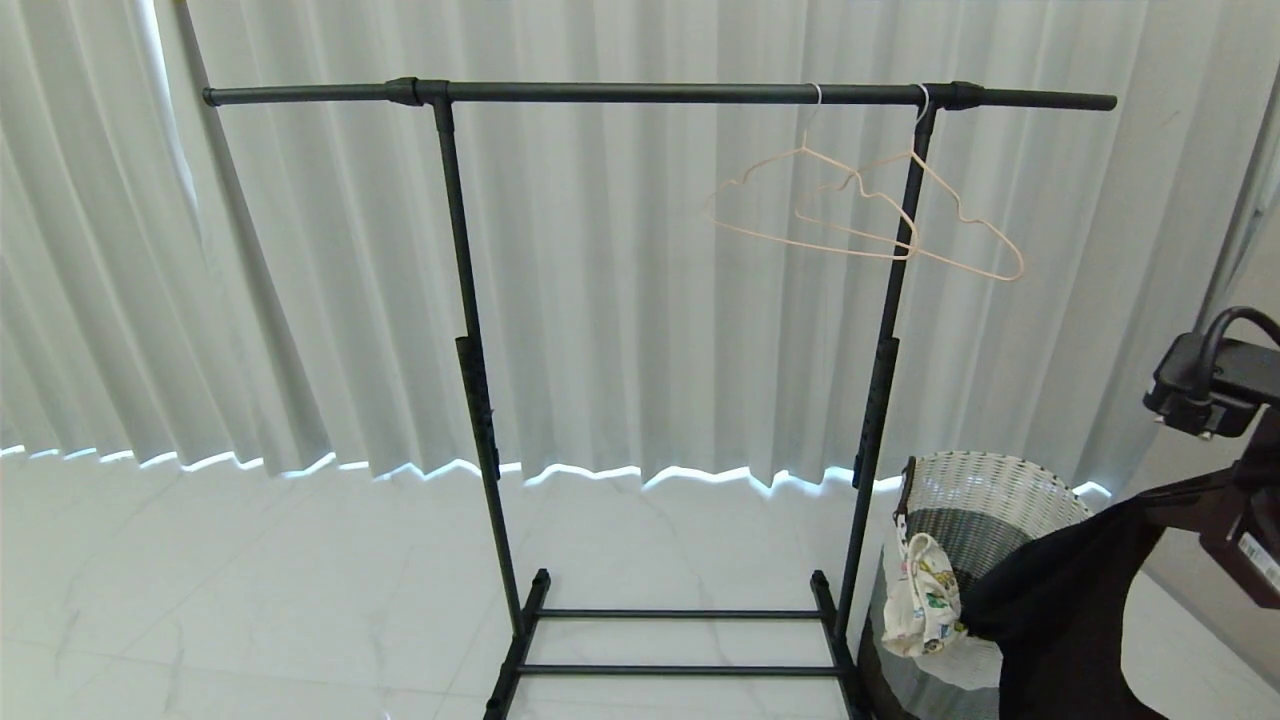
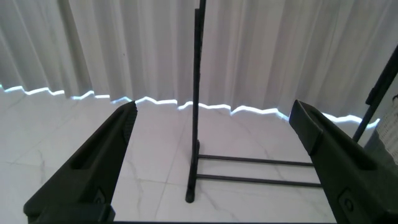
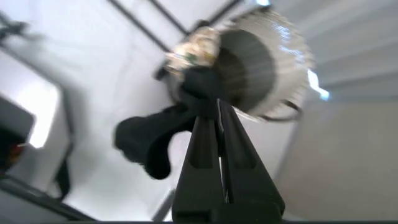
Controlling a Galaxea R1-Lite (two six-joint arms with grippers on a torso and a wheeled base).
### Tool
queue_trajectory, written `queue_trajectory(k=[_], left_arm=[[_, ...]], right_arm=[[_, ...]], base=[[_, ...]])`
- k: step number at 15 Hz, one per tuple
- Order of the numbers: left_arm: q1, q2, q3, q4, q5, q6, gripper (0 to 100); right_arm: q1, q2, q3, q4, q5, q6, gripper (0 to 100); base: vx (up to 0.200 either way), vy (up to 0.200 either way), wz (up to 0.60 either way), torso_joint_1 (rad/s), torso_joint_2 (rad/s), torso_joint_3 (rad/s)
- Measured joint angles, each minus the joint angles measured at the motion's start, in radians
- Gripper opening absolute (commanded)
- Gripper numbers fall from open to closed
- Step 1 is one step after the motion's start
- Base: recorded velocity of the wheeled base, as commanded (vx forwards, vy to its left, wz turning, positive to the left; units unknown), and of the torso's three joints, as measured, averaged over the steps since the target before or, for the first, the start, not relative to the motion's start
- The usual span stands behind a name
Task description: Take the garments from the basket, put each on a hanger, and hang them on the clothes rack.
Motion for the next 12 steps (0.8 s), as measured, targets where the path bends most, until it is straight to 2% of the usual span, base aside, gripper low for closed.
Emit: queue_trajectory(k=[3, 7, 10, 12], left_arm=[[0.0, 0.0, 0.0, 0.0, -0.003, 0.053, 100], [0.0, 0.0, 0.0, -0.003, -0.026, 0.053, 100], [-0.007, 0.012, -0.079, -0.006, -0.236, 0.016, 100], [-0.011, 0.083, -0.183, -0.006, -0.327, -0.011, 100]], right_arm=[[0.142, 0.05, 0.0, 0.0, 0.0, 0.118, 0], [0.193, 0.087, 0.004, 0.002, -0.004, 0.139, 0], [0.195, 0.095, 0.013, 0.003, -0.003, 0.172, 0], [0.195, 0.1, 0.006, -0.001, 0.0, 0.176, 0]], base=[[0.0, 0.0, 0.0, 0.0, 0.0, 0.0], [0.0, 0.0, 0.0, 0.0, 0.0, 0.0], [0.0, 0.0, 0.0, 0.0, 0.0, 0.0], [0.0, 0.0, 0.0, 0.0, 0.0, 0.0]])
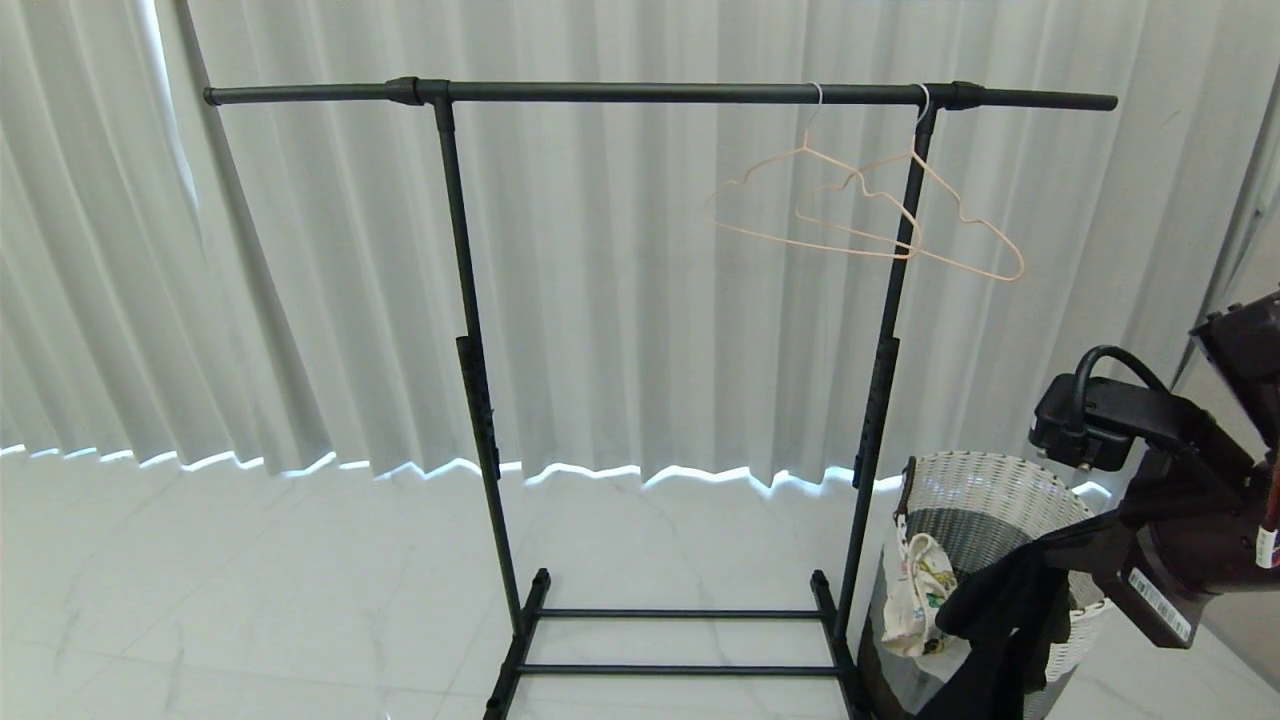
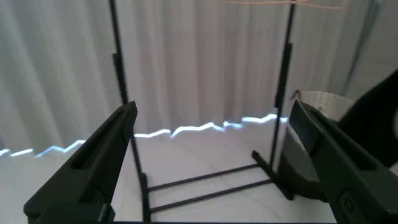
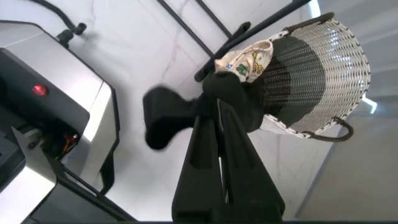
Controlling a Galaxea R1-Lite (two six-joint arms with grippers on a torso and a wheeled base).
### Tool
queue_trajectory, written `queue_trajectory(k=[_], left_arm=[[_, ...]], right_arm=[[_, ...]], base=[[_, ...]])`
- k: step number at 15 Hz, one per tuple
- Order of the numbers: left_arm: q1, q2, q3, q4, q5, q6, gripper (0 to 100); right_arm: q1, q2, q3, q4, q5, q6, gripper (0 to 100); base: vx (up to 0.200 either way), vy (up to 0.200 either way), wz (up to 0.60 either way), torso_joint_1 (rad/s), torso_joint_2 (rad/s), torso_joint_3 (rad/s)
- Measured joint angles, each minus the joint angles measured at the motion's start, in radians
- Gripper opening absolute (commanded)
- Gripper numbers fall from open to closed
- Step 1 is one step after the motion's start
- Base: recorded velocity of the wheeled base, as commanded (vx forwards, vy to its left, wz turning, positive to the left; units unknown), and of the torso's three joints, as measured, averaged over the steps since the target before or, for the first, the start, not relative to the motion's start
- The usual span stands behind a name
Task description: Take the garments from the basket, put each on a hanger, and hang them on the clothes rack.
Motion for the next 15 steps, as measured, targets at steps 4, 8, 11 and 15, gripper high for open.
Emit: queue_trajectory(k=[4, 8, 11, 15], left_arm=[[-0.009, 0.335, -0.202, 0.0, -0.161, 0.02, 100], [-0.084, 0.708, -0.349, -0.018, -0.194, 0.09, 100], [-0.194, 1.001, -0.505, -0.106, -0.087, 0.097, 100], [-0.557, 1.266, -0.604, -0.193, 0.265, -0.094, 100]], right_arm=[[-0.001, 0.0, -0.008, 0.004, -0.006, 0.033, 0], [-0.002, -0.002, -0.019, 0.004, -0.006, 0.073, 0], [-0.002, 0.002, -0.045, 0.003, 0.0, 0.073, 0], [-0.001, 0.014, -0.062, 0.0, 0.004, 0.074, 0]], base=[[0.0, 0.0, 0.0, 0.0, 0.0, 0.0], [0.0, 0.0, 0.0, 0.0, 0.0, 0.0], [0.0, 0.0, 0.0, 0.0, 0.0, 0.0], [0.0, 0.0, 0.0, 0.0, 0.0, 0.0]])
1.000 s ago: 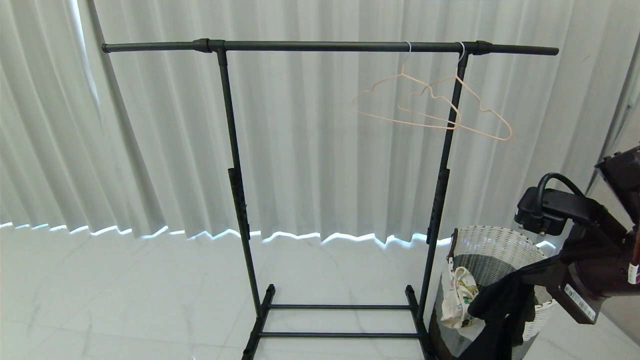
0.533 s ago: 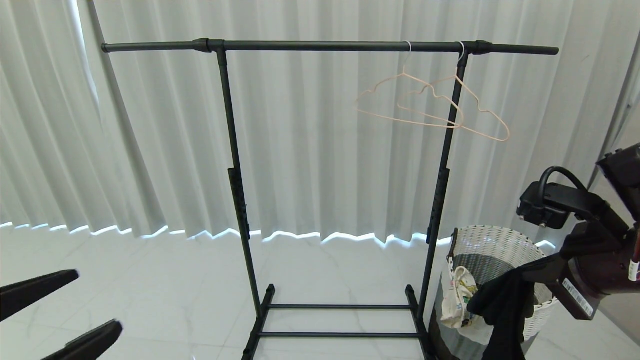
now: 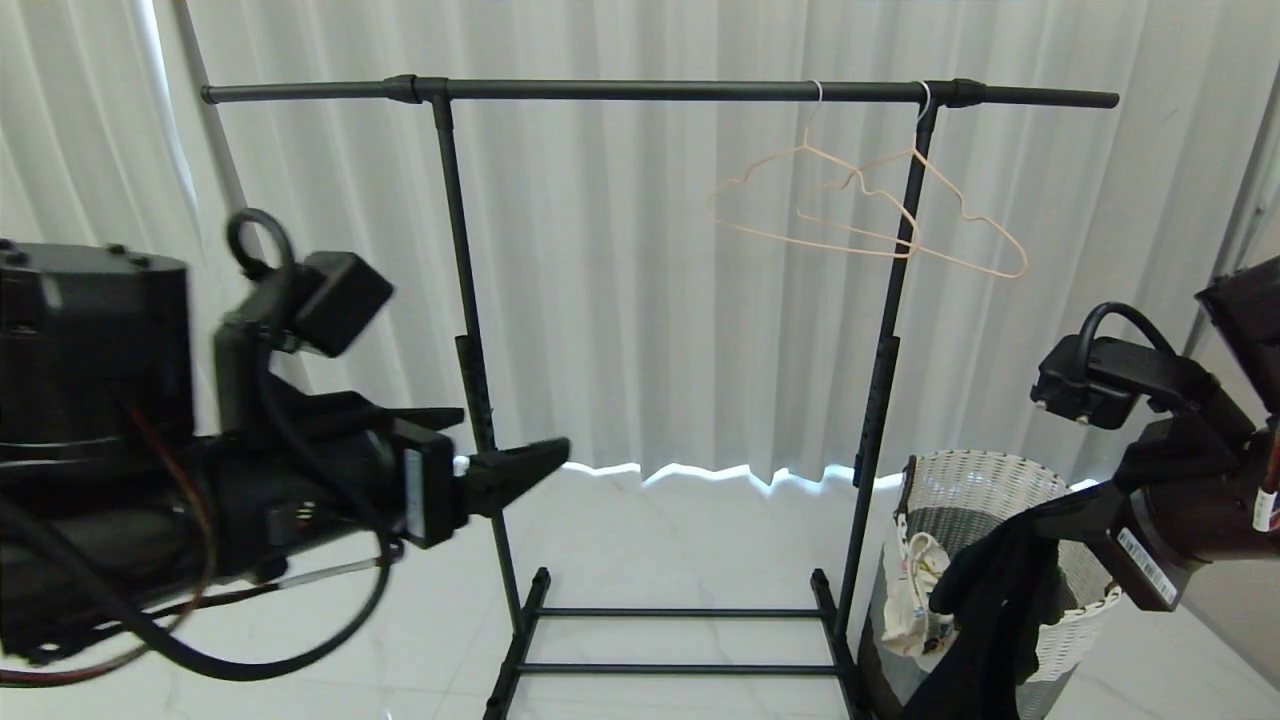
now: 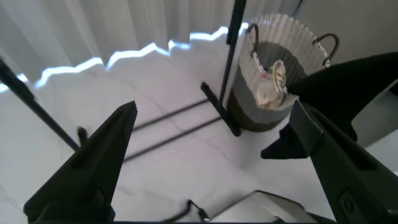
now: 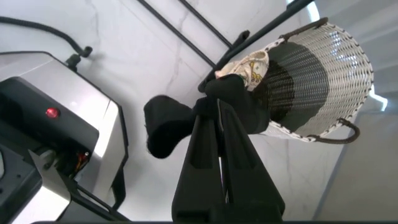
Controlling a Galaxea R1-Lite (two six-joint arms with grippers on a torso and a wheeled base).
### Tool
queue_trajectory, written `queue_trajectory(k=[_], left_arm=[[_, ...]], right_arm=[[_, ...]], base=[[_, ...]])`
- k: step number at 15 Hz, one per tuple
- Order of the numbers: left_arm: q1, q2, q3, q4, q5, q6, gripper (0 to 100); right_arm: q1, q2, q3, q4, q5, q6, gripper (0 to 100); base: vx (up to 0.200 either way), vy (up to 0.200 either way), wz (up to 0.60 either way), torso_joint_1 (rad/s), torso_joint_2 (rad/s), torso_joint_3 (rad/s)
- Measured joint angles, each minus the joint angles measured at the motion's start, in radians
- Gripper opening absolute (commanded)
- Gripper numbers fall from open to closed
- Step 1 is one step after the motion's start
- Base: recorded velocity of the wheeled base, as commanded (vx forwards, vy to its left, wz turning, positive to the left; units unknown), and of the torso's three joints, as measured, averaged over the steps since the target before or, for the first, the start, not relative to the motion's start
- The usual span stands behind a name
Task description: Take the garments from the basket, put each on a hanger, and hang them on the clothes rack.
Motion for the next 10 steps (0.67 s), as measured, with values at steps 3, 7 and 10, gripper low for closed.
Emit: queue_trajectory(k=[3, 7, 10], left_arm=[[-0.268, 0.211, -0.038, -0.066, 0.198, -0.116, 100], [-0.477, 0.454, -0.077, -0.227, 0.234, -0.146, 100], [-0.555, 0.599, -0.191, -0.245, 0.22, -0.15, 100]], right_arm=[[0.0, 0.003, -0.013, 0.0, 0.02, 0.002, 0], [0.001, -0.009, -0.021, 0.001, 0.036, 0.004, 0], [0.009, -0.025, -0.018, 0.002, 0.045, 0.004, 0]], base=[[0.0, 0.0, 0.0, 0.0, 0.0, 0.0], [0.0, 0.0, 0.0, 0.0, 0.0, 0.0], [0.0, 0.0, 0.0, 0.0, 0.0, 0.0]])
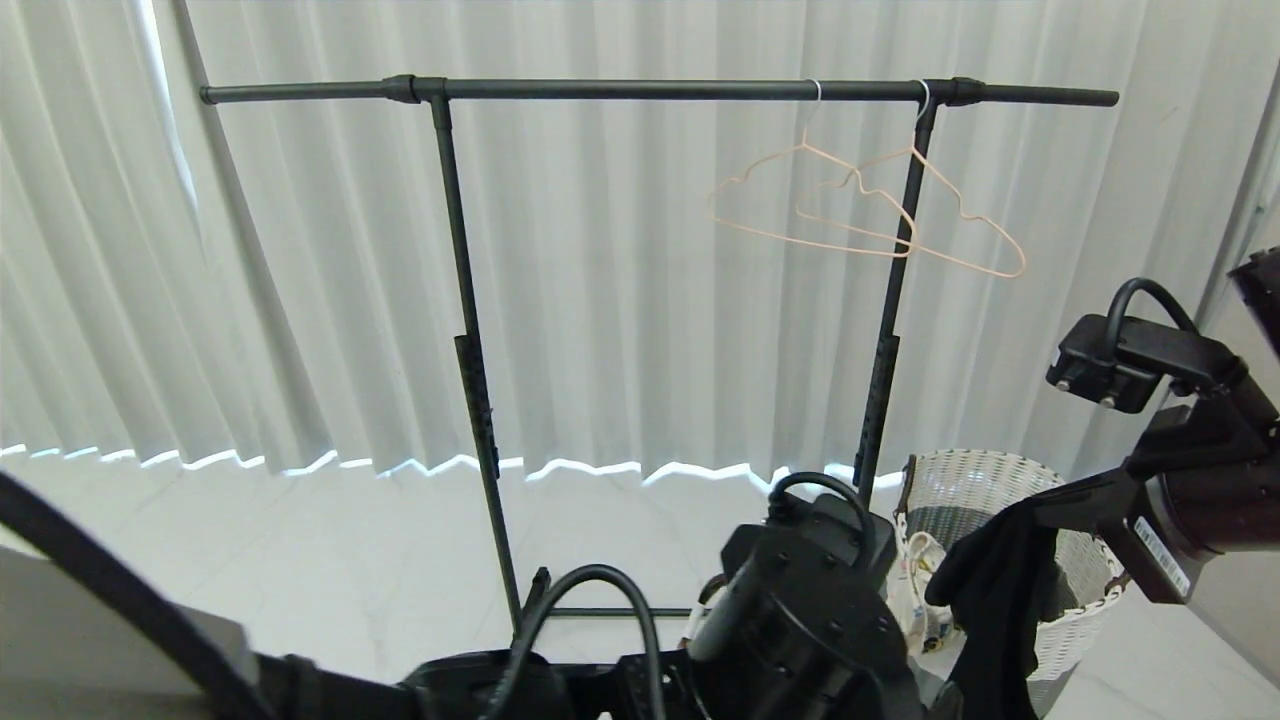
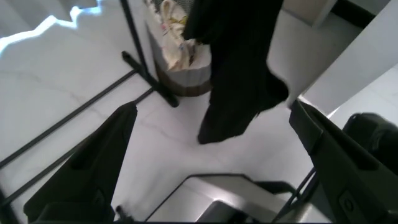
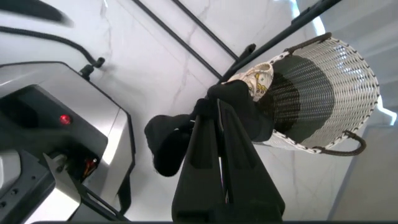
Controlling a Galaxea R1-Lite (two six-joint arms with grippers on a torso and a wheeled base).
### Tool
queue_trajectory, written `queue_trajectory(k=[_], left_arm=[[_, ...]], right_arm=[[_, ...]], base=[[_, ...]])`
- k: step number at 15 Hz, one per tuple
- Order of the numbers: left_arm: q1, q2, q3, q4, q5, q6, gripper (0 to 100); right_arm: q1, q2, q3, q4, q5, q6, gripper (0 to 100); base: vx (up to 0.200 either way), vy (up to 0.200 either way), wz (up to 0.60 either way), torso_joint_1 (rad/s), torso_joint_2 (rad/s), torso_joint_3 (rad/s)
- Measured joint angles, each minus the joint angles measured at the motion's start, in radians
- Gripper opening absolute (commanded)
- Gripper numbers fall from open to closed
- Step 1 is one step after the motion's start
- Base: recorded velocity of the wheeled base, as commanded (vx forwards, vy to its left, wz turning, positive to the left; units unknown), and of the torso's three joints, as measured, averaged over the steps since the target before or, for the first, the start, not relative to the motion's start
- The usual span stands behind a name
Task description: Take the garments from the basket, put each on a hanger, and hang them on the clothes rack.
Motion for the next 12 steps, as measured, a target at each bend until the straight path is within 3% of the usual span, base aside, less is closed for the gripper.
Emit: queue_trajectory(k=[8, 12], left_arm=[[0.032, 0.289, -0.348, -0.004, 0.001, -0.014, 100], [0.065, 0.385, -0.397, -0.002, 0.003, -0.012, 100]], right_arm=[[0.039, -0.017, 0.003, -0.001, -0.002, -0.001, 0], [0.05, -0.02, 0.003, -0.001, -0.003, -0.001, 0]], base=[[0.0, 0.0, 0.0, 0.0, 0.0, 0.0], [0.0, 0.0, 0.0, 0.0, 0.0, 0.0]])
